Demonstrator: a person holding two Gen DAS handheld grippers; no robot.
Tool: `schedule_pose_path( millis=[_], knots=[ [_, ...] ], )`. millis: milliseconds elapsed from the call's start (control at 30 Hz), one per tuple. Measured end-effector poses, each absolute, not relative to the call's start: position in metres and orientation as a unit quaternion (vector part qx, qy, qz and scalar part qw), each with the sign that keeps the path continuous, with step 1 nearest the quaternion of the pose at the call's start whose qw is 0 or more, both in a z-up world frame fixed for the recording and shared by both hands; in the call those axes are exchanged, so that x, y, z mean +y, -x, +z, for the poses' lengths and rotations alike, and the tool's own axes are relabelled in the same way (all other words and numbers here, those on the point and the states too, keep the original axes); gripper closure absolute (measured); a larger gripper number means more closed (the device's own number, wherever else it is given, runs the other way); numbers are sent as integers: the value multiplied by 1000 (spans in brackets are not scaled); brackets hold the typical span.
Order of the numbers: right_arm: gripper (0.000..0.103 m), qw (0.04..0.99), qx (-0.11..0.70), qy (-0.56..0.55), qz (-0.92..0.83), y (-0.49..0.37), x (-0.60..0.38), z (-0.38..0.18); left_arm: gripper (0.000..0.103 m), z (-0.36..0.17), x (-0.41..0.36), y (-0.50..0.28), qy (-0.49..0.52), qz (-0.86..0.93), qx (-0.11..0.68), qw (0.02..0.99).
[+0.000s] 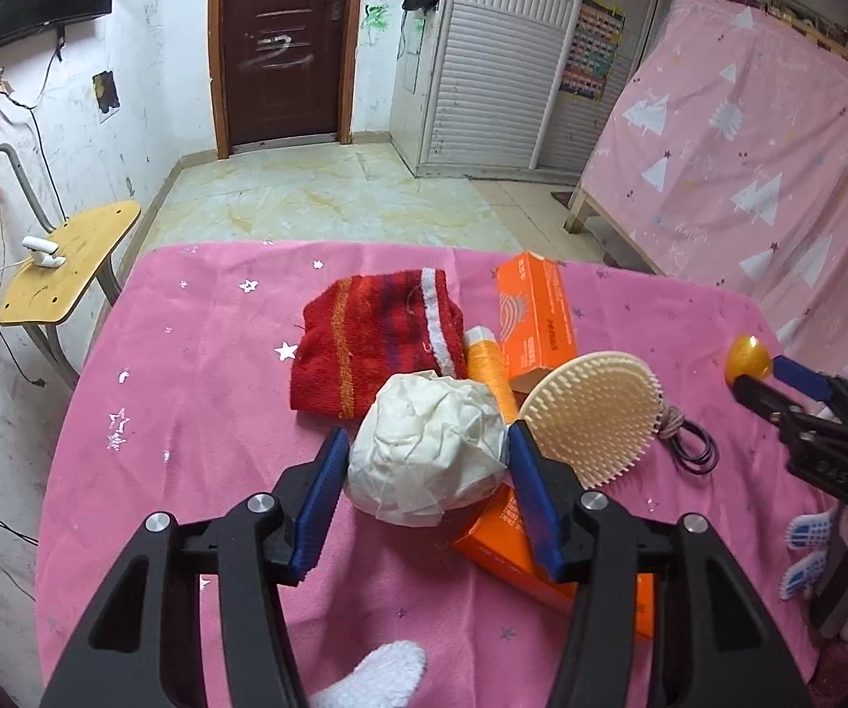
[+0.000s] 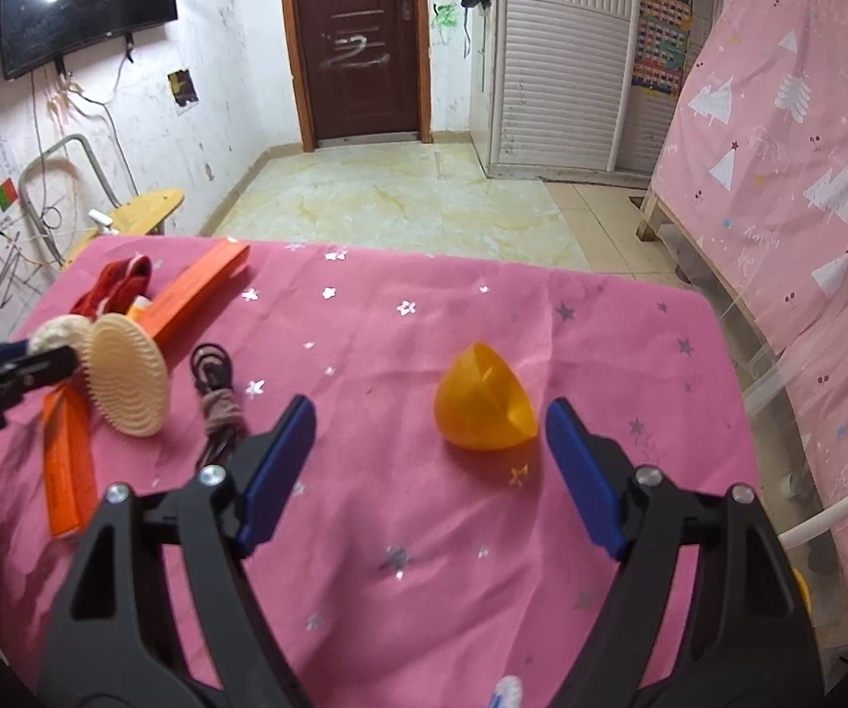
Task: Collect trash
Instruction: 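Grasp the crumpled white paper ball with the left tool while the right tool grasps the orange cone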
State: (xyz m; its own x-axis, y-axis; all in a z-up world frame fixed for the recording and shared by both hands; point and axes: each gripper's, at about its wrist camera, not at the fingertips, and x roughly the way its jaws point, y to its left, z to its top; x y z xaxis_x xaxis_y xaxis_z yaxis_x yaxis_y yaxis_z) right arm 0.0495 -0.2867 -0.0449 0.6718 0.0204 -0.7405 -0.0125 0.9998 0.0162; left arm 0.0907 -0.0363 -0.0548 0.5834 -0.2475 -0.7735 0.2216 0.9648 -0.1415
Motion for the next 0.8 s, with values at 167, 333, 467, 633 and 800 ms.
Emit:
schedule_pose_path(
  millis=[167,333,467,633,800],
  knots=[
    [26,909,416,-7,3,-66,-289,-48,56,-40,-27,-84,24,-130,420,898],
    [26,901,433,-7,1,-75,-289,-55,56,-30,-25,-81,23,-125,410,903],
    [40,898,440,-8,-7,-78,-290,-57,56,-26,-28,-78,23,-126,408,904],
    [63,895,445,-19,-12,-78,-298,-60,56,-23,-33,-73,17,-129,406,904],
    [63,903,428,-31,-11,-68,-303,-54,56,-14,-38,-65,9,-127,397,909]
  ],
)
